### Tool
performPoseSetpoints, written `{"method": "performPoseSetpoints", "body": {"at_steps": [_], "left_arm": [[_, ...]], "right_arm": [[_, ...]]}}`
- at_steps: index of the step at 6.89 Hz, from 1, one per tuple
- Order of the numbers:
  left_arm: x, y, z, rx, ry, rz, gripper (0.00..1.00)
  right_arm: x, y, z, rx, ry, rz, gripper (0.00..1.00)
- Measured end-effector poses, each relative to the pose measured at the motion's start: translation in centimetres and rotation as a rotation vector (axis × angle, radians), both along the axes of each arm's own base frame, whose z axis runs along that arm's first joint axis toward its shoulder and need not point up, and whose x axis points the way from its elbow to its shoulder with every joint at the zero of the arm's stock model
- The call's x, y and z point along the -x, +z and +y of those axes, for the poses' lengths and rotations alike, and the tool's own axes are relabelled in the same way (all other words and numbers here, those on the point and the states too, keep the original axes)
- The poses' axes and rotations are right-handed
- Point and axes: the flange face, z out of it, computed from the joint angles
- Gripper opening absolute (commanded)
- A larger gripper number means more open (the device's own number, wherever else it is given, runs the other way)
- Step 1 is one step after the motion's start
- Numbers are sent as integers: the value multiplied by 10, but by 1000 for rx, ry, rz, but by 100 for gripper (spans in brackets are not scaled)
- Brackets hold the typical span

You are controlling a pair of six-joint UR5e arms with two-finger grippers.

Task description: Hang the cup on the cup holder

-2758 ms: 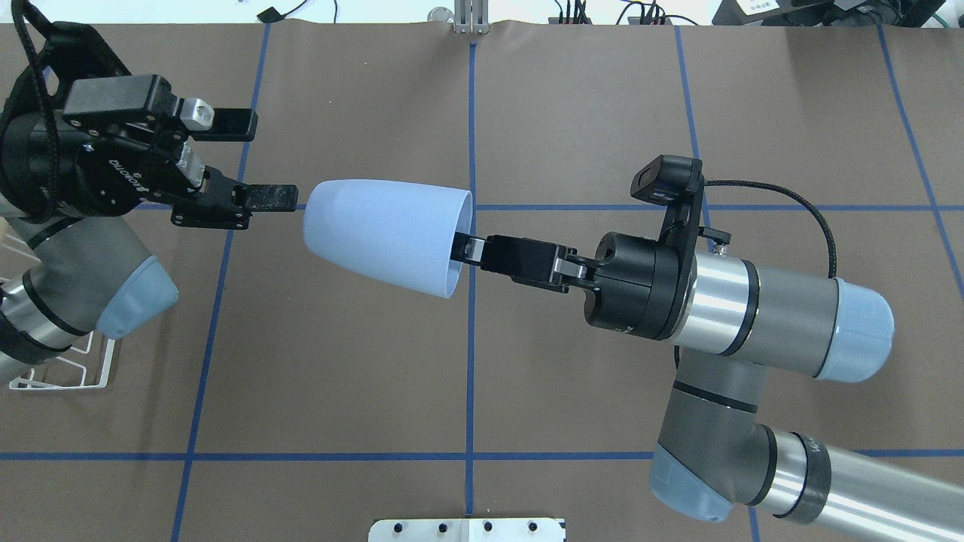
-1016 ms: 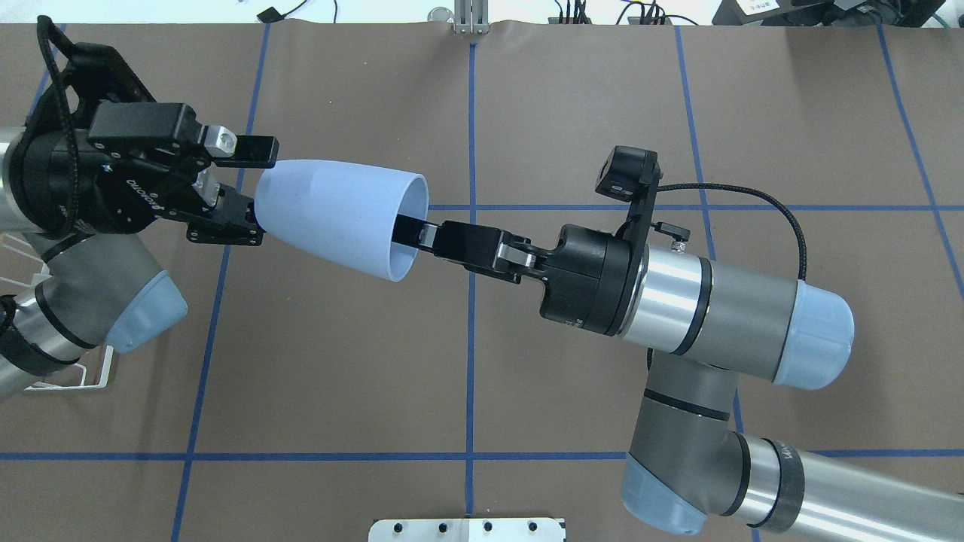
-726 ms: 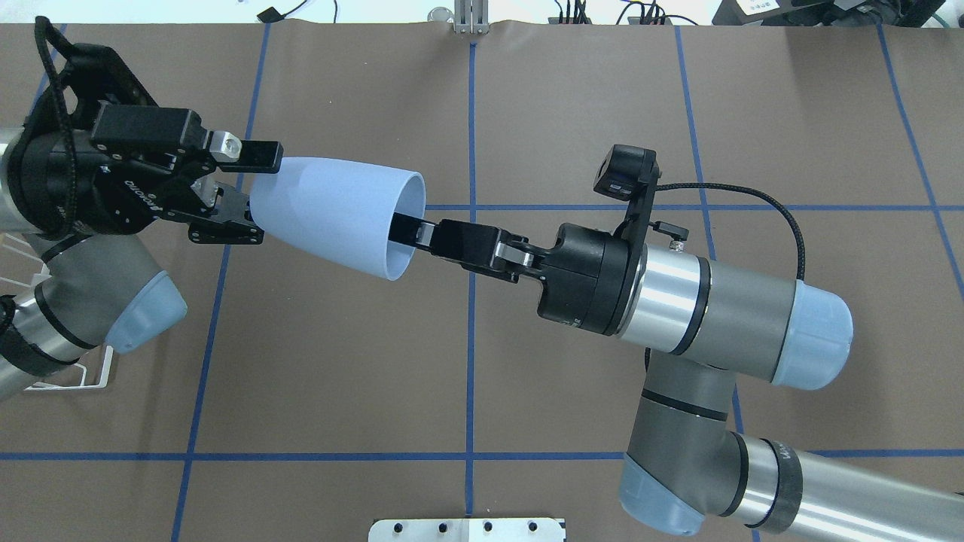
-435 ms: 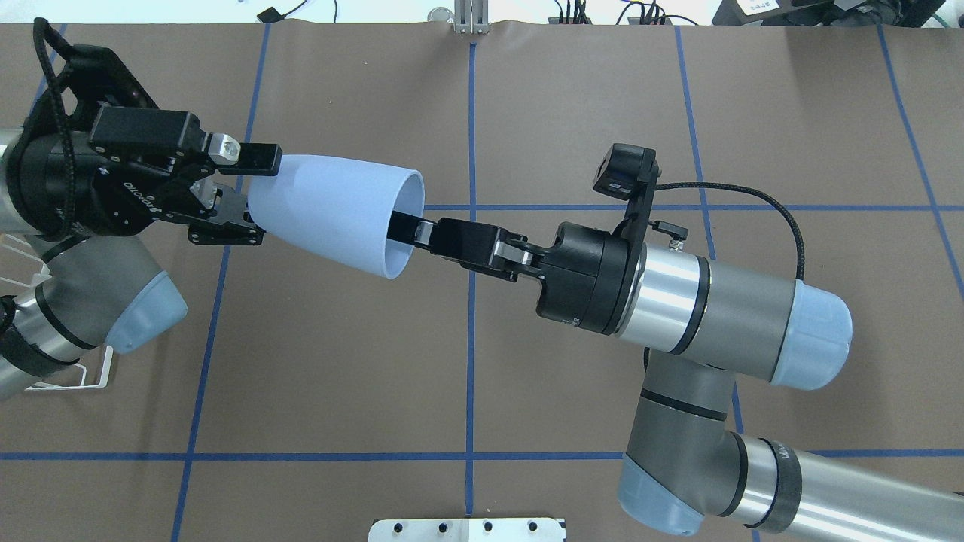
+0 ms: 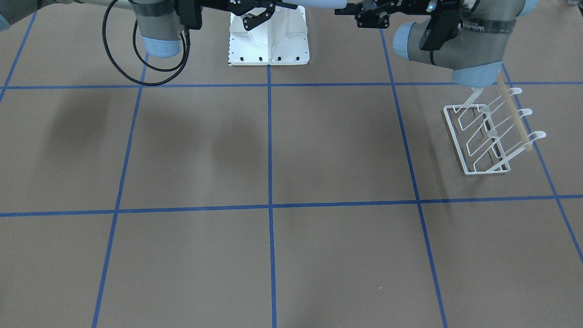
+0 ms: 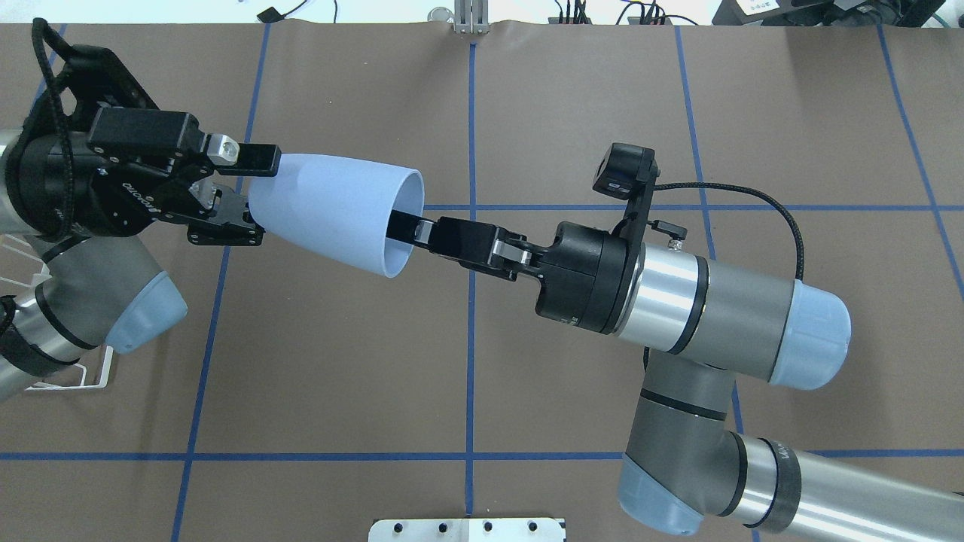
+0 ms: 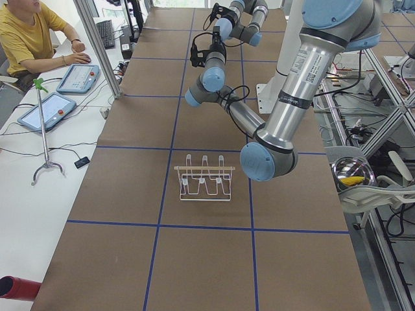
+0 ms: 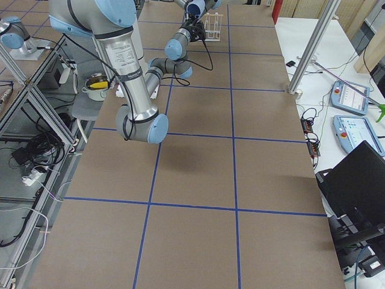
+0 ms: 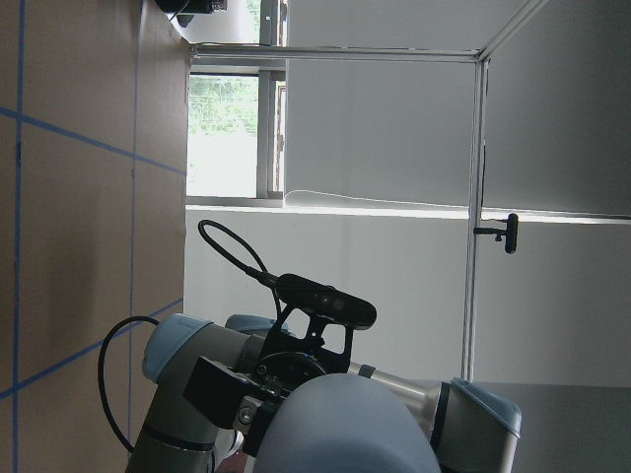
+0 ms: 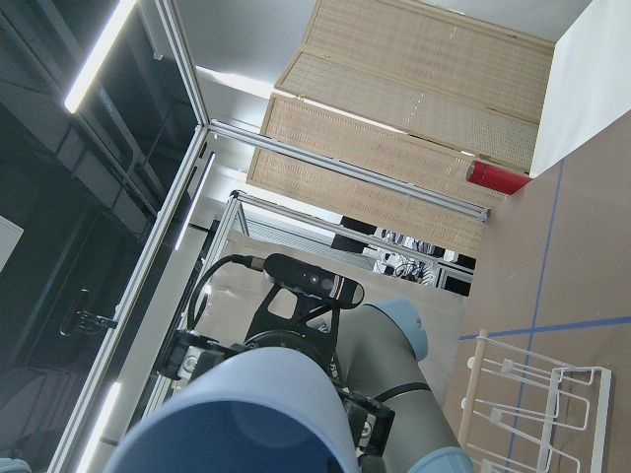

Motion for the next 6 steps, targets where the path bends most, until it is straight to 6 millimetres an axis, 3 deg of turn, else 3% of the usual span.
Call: {"method": "performPoseSetpoints", "body": {"at_steps": [1,2,3,4,5,6], "left_arm": [[0,0,0,0,0,0,41],[0,0,0,-1,1,2,17],[0,1,1,-3,3,5,2],[0,3,2,-3,4,5,0],[-1,7,2,1,5,0,0],[0,8,2,2,5,-1,0]], "right_arm": [[0,0,0,3,3,1,0],[0,0,-1,7,7,0,6],[0,-1,-1,9,9,-2,59],[0,-2,-1,10,8,-6,93],[-2,-4,-1,11,6,-15,100],[-2,-3,-1,13,5,-16,100]]}}
